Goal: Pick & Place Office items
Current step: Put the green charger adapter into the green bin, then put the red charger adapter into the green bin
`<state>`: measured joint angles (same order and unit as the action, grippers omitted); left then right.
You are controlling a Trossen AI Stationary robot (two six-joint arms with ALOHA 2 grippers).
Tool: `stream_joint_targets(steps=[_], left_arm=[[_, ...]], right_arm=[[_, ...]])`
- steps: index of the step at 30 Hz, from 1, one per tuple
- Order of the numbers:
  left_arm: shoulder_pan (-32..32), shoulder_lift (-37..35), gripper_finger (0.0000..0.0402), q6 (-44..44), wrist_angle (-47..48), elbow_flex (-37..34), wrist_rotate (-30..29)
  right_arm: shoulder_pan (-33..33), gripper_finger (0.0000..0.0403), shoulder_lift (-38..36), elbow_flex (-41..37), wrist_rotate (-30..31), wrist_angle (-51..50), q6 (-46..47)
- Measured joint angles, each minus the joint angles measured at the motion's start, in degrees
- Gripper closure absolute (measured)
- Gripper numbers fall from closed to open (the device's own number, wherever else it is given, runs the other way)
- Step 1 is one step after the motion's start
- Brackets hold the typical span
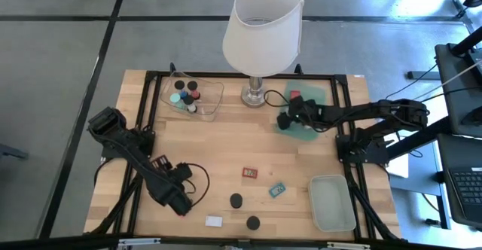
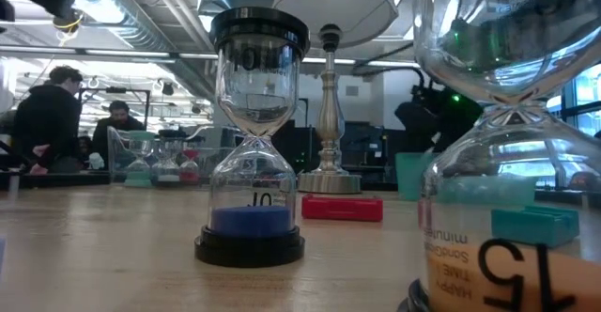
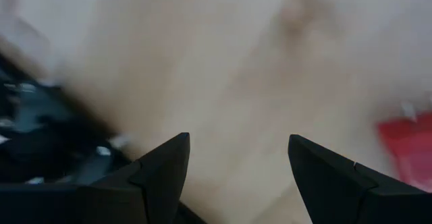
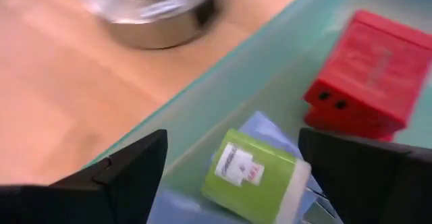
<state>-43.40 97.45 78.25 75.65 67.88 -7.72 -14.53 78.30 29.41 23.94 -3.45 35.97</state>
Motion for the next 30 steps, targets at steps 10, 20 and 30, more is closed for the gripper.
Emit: stream_joint_targets(steps=[10,20,30], left_arm=[[-0.83,0.0,0.0153,1.09,-12.44,0.0,0.39],[-1.98,0.0,0.0153,9.11,-13.49,0.0,2.17],[-3.91,0.0,0.0152,17.95,-21.67,0.0,6.8]], right_arm=[[1.28,0.0064,0.0,4.24,-2.28,0.51,-10.44],[1.25,0.0064,-0.02,7.19,-0.41,0.38,-15.67],[3.02,0.0064,-0.09,13.43,-2.86,-4.31,-16.96]])
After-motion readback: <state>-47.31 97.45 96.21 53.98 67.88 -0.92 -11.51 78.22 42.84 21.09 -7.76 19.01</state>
